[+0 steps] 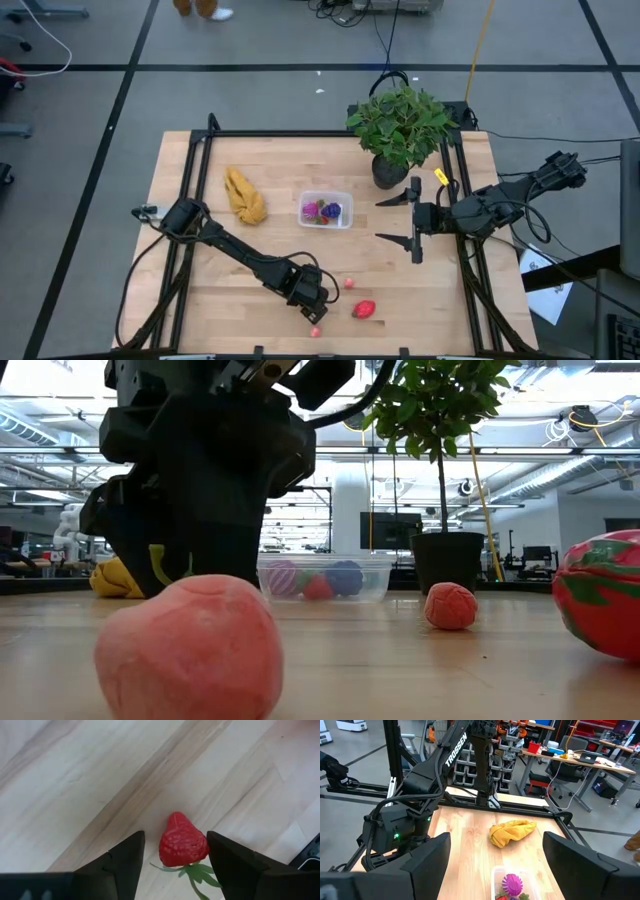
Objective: Pick and placing Produce into tupperware
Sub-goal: Put the red strawberry into the transparent bin
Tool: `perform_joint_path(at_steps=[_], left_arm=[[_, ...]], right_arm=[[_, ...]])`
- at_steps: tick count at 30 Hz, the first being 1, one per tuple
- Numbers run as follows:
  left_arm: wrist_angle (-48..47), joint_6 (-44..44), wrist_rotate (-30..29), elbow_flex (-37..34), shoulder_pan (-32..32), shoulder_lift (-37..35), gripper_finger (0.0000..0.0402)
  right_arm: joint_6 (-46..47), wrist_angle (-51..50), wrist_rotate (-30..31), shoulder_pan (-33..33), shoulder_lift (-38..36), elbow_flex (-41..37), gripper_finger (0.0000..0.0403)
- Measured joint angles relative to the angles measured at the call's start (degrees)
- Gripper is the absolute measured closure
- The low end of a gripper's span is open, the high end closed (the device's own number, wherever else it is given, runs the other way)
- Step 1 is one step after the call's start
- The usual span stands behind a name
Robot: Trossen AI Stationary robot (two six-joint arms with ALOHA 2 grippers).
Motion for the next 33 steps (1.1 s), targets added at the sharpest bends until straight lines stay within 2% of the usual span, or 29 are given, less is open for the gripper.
perform_joint_path(at_steps=[4, 11, 14, 17, 24, 33], left_arm=[[-0.2, 0.0, -0.1, 0.0, 0.0, 0.0, 0.0186], [0.1, 1.3, -0.2, 0.0, 0.0, 0.0, 0.0260], [0.6, 1.5, -0.2, 0.0, 0.0, 0.0, 0.0275], [0.7, 1.7, -0.2, 0.0, 0.0, 0.0, 0.0269], [1.0, 1.7, -0.5, -0.1, 0.0, 0.1, 0.0227], [1.3, 5.3, 0.4, -0.1, 1.0, -0.8, 0.0243]], right_arm=[[0.0, 0.0, 0.0, 0.0, 0.0, 0.0, 0.0094], [0.0, 0.0, 0.0, 0.0, 0.0, 0.0, 0.0094], [0.0, 0.0, 0.0, 0.0, 0.0, 0.0, 0.0094], [0.0, 0.0, 0.0, 0.0, 0.0, 0.0, 0.0094], [0.0, 0.0, 0.0, 0.0, 0.0, 0.0, 0.0094], [0.0, 0.0, 0.0, 0.0, 0.0, 0.0, 0.0094]])
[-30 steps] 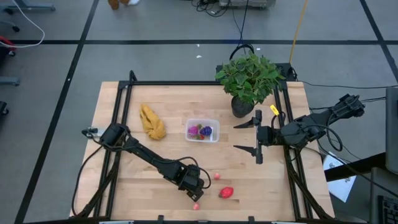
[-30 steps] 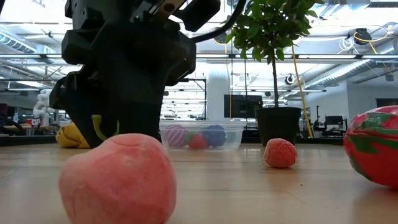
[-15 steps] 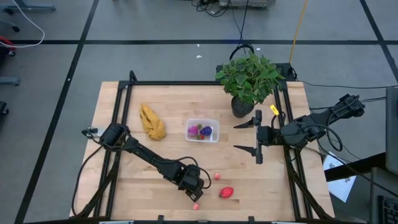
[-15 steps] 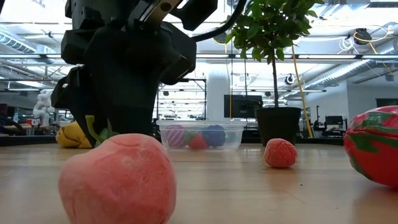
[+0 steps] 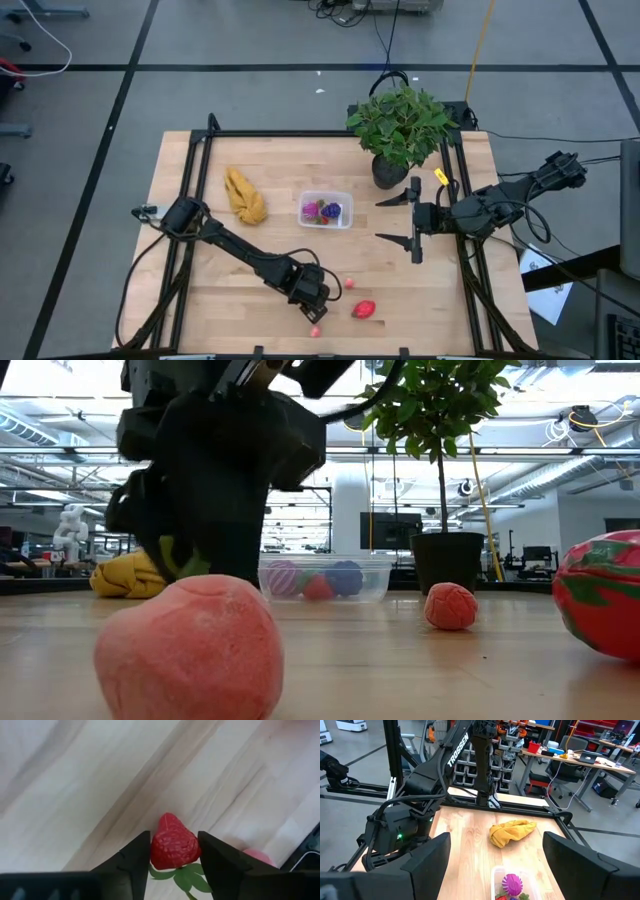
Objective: Pick and placing Produce into tupperware
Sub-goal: Put the red strawberry into the transparent bin
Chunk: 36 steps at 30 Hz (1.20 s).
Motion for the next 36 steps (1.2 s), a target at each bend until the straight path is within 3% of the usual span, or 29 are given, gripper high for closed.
perform_joint_path(at_steps=[10, 19, 23, 30, 36], left_arm=[[-8.0, 5.4, -3.1, 0.0, 2.5, -5.7, 0.0232], [-17.5, 16.3, -13.4, 0.1, 9.6, -16.0, 0.0227], [-18.4, 18.6, -14.5, 0.1, 12.4, -19.0, 0.0233], [-25.5, 18.2, -14.2, -0.2, 10.3, -19.0, 0.0232], [-25.2, 17.9, -14.4, -0.4, 5.5, -18.3, 0.0213]], right_arm=[[0.0, 0.1, 0.0, 0.0, 0.0, 0.0, 0.0094], [0.0, 0.5, 0.0, 0.0, 0.0, 0.0, 0.0094], [0.0, 0.0, 0.0, 0.0, 0.0, 0.0, 0.0094], [-0.1, -0.1, 0.0, 0.0, 0.0, 0.0, 0.0094], [-0.2, -0.1, 0.0, 0.0, 0.0, 0.0, 0.0094]])
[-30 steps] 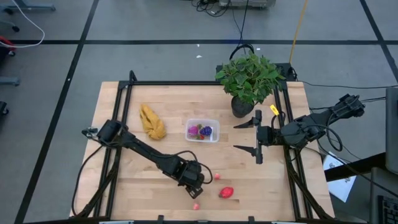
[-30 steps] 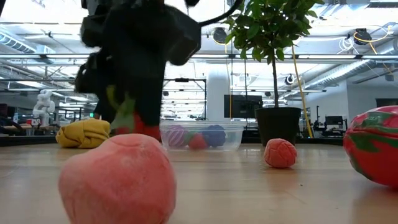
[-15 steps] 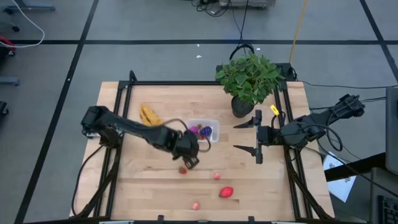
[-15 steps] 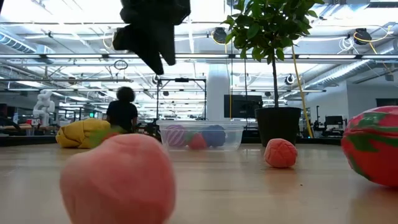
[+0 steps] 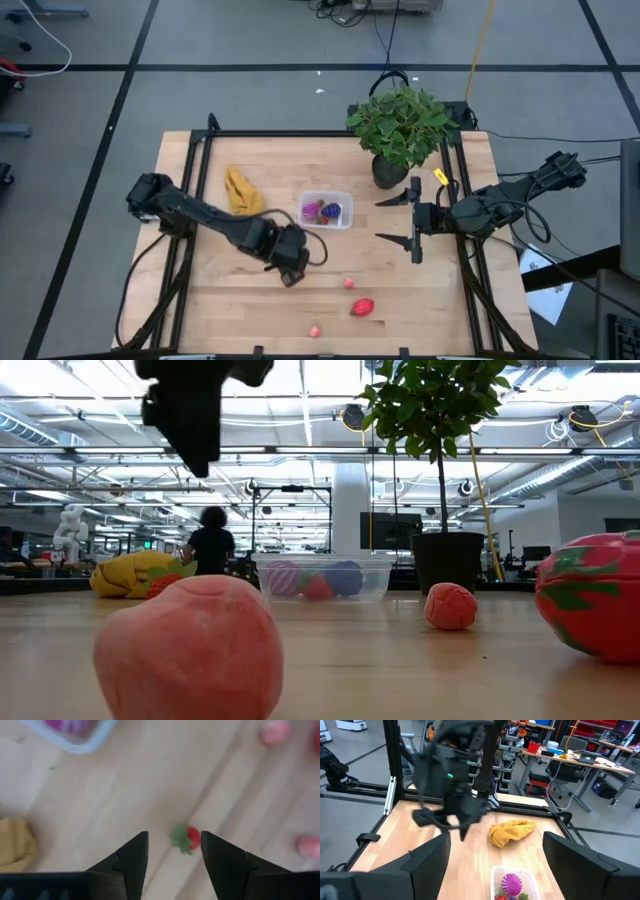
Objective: Pick and placing Produce into tupperware
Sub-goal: Put the red strawberry into the transparent bin
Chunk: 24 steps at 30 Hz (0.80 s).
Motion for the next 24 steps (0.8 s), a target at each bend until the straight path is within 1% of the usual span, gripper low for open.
perform_joint_path(at_steps=[2, 6, 11, 17, 18, 20, 24], left_arm=[[0.4, -1.0, -0.3, 0.1, -1.7, 0.5, 0.0202], [0.8, -5.8, -2.2, 0.0, -3.8, 0.7, 0.0171], [2.0, -19.2, -2.6, 0.0, -4.8, 1.0, 0.0133], [1.7, -32.7, -2.7, -0.2, -5.5, 3.0, 0.0106], [2.1, -33.9, -2.4, -0.2, -5.5, 3.8, 0.0103], [2.3, -36.5, 0.2, -0.2, -5.5, 5.7, 0.0099], [3.3, -38.8, 3.5, -0.2, -5.2, 9.1, 0.0096]], right_arm=[[0.0, 0.0, 0.0, 0.0, 0.0, 0.0, 0.0094], [0.0, 0.1, 0.0, 0.0, 0.0, 0.0, 0.0094], [0.0, 0.3, 0.0, 0.0, 0.0, 0.0, 0.0094], [0.0, 0.0, 0.0, 0.0, 0.0, 0.0, 0.0094], [0.0, -0.1, 0.0, 0.0, 0.0, 0.0, 0.0094], [0.0, -0.7, 0.0, 0.0, 0.0, 0.0, 0.0094], [0.0, -2.0, 0.0, 0.0, 0.0, 0.0, 0.0094]])
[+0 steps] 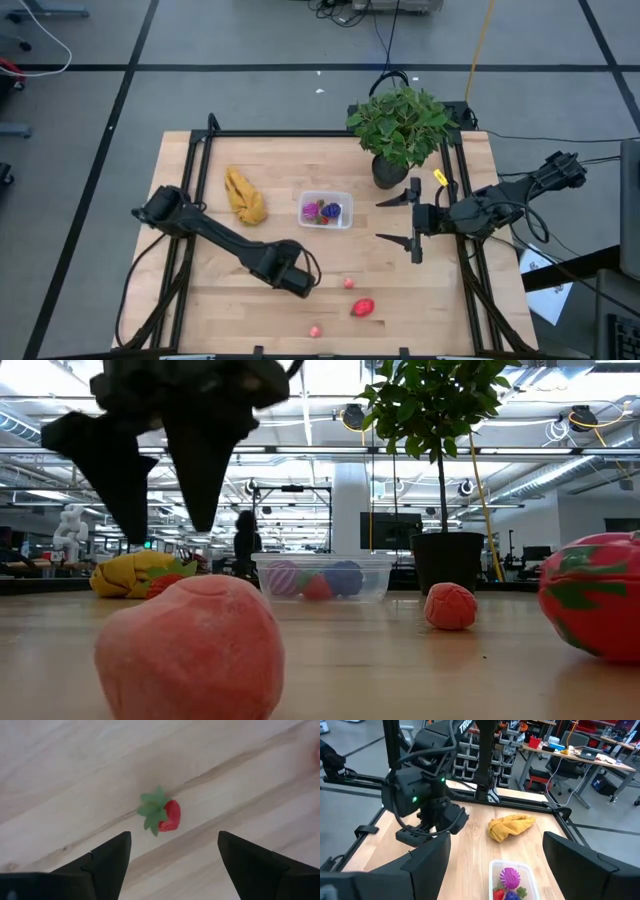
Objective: Pick and placing Produce into tupperware
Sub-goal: Put the red strawberry into the transparent bin
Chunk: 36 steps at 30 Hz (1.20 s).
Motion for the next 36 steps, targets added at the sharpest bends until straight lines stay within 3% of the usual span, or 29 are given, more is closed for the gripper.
perform_joint_path(at_steps=[21, 36], left_arm=[[0.3, -2.9, -3.6, 0.0, 1.1, 3.0, 0.0094], [1.3, -2.2, -0.1, 0.0, 2.3, 6.5, 0.0094]], right_arm=[[0.6, -1.2, 0.0, 0.0, 0.0, -0.7, 0.0094], [0.6, 4.0, 0.0, 0.0, 0.0, -6.5, 0.0094]])
